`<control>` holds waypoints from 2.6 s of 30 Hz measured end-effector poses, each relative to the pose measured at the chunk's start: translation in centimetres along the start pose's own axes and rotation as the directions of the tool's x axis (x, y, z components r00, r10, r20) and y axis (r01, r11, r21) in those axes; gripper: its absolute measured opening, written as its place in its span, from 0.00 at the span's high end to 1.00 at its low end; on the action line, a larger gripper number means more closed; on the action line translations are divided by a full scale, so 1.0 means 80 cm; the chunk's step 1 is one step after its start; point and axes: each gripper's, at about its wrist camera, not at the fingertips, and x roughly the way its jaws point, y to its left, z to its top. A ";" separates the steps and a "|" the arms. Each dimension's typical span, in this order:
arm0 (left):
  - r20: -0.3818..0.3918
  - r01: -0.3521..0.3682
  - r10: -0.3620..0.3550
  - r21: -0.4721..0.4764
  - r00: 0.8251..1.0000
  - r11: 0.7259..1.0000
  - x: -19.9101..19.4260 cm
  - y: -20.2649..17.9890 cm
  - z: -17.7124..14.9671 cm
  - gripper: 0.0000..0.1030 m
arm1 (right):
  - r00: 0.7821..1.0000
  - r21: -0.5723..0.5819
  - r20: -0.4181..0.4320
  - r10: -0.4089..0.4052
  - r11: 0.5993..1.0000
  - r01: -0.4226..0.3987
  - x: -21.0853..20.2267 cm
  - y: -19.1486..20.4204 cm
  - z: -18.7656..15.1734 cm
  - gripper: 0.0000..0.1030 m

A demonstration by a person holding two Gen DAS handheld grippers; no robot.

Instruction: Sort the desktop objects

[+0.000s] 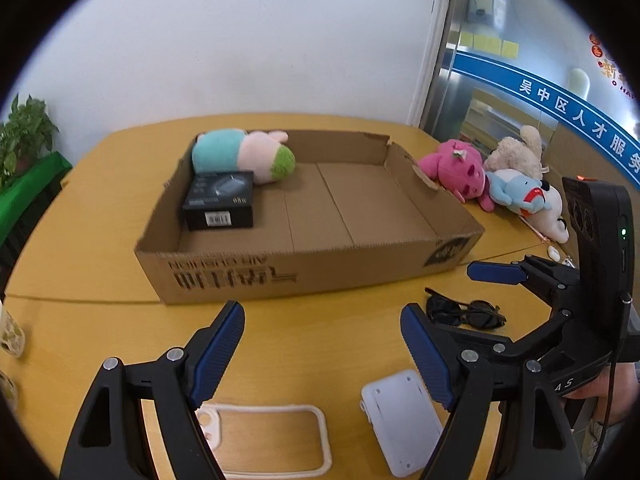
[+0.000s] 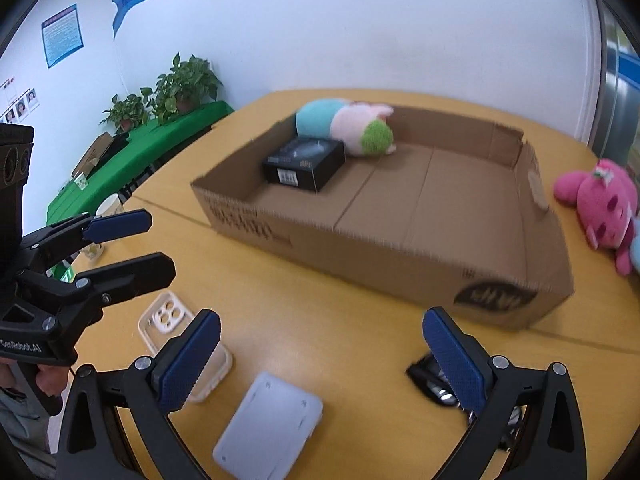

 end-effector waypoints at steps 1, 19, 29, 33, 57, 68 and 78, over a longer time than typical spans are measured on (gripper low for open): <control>-0.012 0.014 -0.014 -0.012 1.000 1.000 0.004 0.001 -0.004 0.22 | 1.000 0.007 -0.013 0.004 1.000 -0.004 0.003 -0.003 -0.006 0.00; -0.326 0.252 -0.305 -0.195 0.895 0.948 0.100 -0.003 -0.088 0.23 | 0.976 -0.152 -0.178 0.123 0.977 -0.150 0.055 0.054 -0.144 0.00; -0.341 0.335 -0.383 -0.193 0.859 0.922 0.112 -0.026 -0.104 0.42 | 0.984 -0.233 -0.148 0.095 0.964 -0.128 0.059 0.072 -0.150 0.08; -0.338 0.301 -0.345 -0.176 0.876 0.937 0.110 -0.026 -0.105 0.53 | 0.987 -0.248 -0.141 0.071 0.963 -0.105 0.059 0.077 -0.150 0.10; -0.259 0.311 -0.341 -0.152 0.903 0.938 0.097 -0.034 -0.084 0.60 | 0.993 -0.253 -0.105 0.060 0.964 -0.085 0.041 0.054 -0.140 0.10; -0.127 0.307 -0.312 -0.059 0.942 0.950 0.072 -0.035 -0.012 0.60 | 1.000 -0.303 0.011 0.029 0.953 -0.024 0.012 0.056 -0.077 0.10; 0.009 0.295 -0.295 0.005 0.956 0.956 0.064 -0.008 0.091 0.63 | 0.990 -0.374 0.138 0.020 0.927 0.033 0.004 0.050 0.035 0.10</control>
